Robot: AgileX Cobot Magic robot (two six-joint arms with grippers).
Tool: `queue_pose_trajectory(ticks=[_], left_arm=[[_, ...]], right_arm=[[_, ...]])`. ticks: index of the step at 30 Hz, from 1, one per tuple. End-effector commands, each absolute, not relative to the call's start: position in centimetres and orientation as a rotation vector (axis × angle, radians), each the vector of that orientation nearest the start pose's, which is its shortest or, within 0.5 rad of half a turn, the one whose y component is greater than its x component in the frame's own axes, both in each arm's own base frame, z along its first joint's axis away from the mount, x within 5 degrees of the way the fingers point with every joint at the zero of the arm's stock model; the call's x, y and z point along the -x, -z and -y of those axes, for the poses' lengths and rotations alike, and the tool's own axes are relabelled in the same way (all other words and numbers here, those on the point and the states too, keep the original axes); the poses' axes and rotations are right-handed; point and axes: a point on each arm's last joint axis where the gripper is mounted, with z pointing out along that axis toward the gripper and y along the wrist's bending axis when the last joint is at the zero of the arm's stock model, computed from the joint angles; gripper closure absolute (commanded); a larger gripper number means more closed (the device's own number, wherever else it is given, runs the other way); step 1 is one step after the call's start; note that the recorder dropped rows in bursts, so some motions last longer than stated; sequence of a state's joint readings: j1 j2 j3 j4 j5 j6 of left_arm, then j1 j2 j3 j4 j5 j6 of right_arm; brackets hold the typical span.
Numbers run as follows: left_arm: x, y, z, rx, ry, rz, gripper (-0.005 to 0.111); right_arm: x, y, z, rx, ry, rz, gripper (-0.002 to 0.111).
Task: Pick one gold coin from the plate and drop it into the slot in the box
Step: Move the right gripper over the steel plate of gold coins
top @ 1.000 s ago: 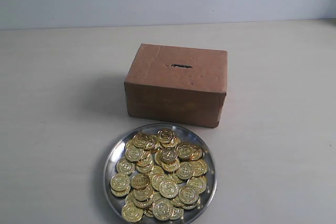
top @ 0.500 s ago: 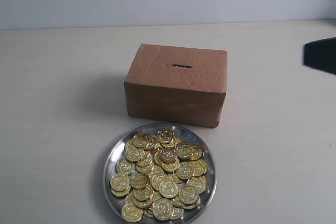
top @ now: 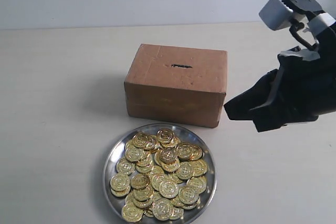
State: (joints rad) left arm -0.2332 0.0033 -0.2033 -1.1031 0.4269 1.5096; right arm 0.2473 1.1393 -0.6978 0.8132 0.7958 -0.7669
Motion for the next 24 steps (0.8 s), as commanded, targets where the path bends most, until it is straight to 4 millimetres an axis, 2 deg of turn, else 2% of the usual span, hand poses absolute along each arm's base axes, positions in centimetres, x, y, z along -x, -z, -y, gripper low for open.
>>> queue_pose_trajectory(ticks=[1, 9, 16, 24], left_arm=[[-2.6, -26.0, 4.3, -0.812, 0.134, -1.263, 0.107], [-2.5, -25.9, 4.4, -0.828, 0.148, -1.26, 0.107], [-2.0, -25.6, 4.9, -0.94, 0.149, -1.226, 0.107], [-2.0, -25.4, 5.0, -0.98, 0.133, -1.209, 0.107]], right_arm=[[-18.9, -26.9, -9.7, 0.688, -0.724, -2.358, 0.108], [-19.2, -26.6, -9.6, 0.722, -0.667, -2.353, 0.108], [-19.9, -25.8, -9.7, 0.74, -0.664, -2.399, 0.108], [-20.1, -25.8, -9.7, 0.729, -0.652, -2.395, 0.108]])
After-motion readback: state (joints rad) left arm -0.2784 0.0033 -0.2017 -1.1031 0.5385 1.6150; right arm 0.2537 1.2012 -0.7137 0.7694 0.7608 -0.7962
